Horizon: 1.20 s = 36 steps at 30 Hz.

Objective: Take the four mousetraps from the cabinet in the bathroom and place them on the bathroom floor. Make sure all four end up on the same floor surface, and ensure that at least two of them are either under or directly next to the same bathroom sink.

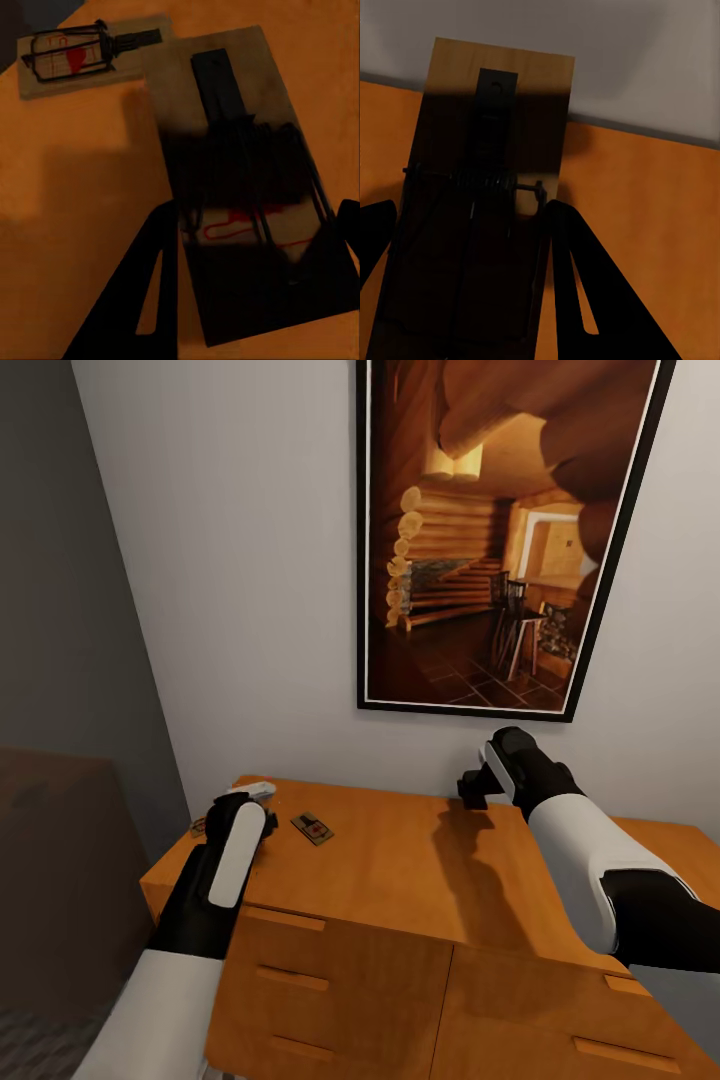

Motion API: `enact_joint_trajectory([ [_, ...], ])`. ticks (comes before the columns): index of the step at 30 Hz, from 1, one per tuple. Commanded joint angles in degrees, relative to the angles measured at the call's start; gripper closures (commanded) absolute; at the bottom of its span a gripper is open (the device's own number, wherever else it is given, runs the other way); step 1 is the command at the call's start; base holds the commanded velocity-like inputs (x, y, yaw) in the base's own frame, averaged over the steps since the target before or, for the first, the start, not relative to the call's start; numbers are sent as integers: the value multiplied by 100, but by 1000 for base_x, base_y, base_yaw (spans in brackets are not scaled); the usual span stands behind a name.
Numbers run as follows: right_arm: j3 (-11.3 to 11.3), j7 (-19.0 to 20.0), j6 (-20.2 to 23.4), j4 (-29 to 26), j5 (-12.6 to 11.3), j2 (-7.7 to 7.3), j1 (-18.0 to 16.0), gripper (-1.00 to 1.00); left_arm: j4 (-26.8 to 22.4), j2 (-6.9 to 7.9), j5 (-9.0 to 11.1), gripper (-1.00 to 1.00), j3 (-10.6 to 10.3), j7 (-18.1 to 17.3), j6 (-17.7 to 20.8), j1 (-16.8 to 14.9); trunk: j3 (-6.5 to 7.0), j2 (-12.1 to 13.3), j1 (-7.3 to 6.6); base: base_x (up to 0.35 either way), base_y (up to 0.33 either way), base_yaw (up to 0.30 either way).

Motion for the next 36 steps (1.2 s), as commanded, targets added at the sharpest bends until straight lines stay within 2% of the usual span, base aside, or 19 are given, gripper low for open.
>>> enact_joint_trajectory([
  [1,12,5,24,-5,9,-1,-3,100,-92,0,40,100,-6,61,65,-5,-7,-3,0,0,0,0],
  [3,17,5,24,-5,10,0,-3,100,-365,9,17,100,-25,66,179,-5,-7,-3,0,0,0,0],
  [18,12,0,24,-5,5,21,-3,100,-450,59,30,100,-39,59,207,-5,-7,-3,0,0,0,0],
  [21,12,-1,24,-8,12,22,-3,100,-446,59,48,100,-102,59,207,-5,-7,-3,0,-22,-2,0],
  [24,9,5,24,-10,11,11,-3,100,-443,59,64,100,-341,54,207,-5,-7,-3,0,-134,-51,0],
  [27,0,11,24,-31,10,-7,-21,100,-442,77,72,100,-928,48,207,-5,-7,-3,0,-243,-78,0],
  [30,-4,13,24,-67,13,-25,-24,100,-442,105,76,100,-1258,44,207,-5,-7,-3,0,-290,-37,0],
  [33,-11,14,24,-80,17,-71,-25,100,-439,117,159,100,-1397,20,207,-5,-7,-3,0,-309,-10,0],
  [36,-13,17,-36,-81,15,-134,-15,100,-435,127,322,100,-1425,9,207,-5,-7,-3,0,-313,-3,0],
])
